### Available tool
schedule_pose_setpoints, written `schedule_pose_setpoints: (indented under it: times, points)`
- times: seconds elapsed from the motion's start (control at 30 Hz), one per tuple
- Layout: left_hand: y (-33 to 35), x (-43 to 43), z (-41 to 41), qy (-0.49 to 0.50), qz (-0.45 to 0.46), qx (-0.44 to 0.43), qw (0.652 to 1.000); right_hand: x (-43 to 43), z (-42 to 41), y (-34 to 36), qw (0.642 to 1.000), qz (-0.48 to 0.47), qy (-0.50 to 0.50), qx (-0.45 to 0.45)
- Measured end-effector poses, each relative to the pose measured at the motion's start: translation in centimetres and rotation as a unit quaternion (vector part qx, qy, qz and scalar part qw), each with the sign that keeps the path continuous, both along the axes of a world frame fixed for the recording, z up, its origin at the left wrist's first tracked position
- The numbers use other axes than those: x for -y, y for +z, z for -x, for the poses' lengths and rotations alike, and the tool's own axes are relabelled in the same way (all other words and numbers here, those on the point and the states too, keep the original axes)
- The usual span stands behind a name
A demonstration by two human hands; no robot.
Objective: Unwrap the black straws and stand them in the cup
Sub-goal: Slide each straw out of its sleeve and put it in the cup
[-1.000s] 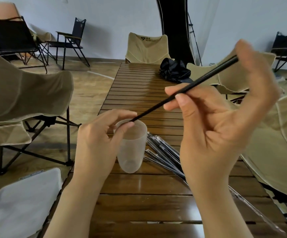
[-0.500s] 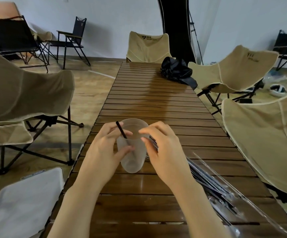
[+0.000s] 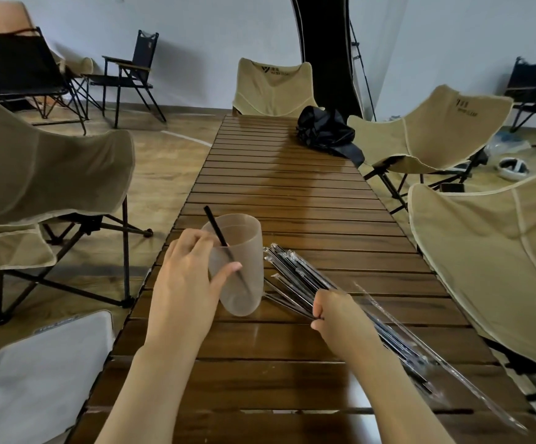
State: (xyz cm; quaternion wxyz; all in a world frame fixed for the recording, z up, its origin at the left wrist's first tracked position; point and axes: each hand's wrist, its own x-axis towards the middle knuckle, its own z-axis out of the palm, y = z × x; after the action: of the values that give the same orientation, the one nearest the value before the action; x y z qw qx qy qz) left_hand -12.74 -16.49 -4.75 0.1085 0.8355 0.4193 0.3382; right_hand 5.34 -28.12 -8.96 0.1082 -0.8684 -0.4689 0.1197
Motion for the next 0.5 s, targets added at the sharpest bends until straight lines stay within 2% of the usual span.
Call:
schedule_pose_setpoints:
  times: [0.1, 0.23, 0.4, 0.5]
  points:
    - [0.1, 0.3, -0.5, -0.023, -0.004, -0.019, 1.000, 0.1, -0.5, -0.4, 1.000, -0.004, -0.009, 0.001]
    - [0.2, 0.5, -0.5, -0.013, -0.004, 0.009, 1.000, 0.0, -1.1, -0.3, 0.999, -0.032, -0.027, -0.002]
    - [0.4, 0.3, -0.1, 0.002, 0.001, 0.009, 1.000, -0.3, -1.7, 1.0, 0.991, -0.123, -0.046, -0.002]
    - [0.4, 0.3, -0.2, 0.027, 0.010, 0.016, 0.999, 0.0, -1.6, 2.0, 0.985, -0.164, -0.049, -0.032]
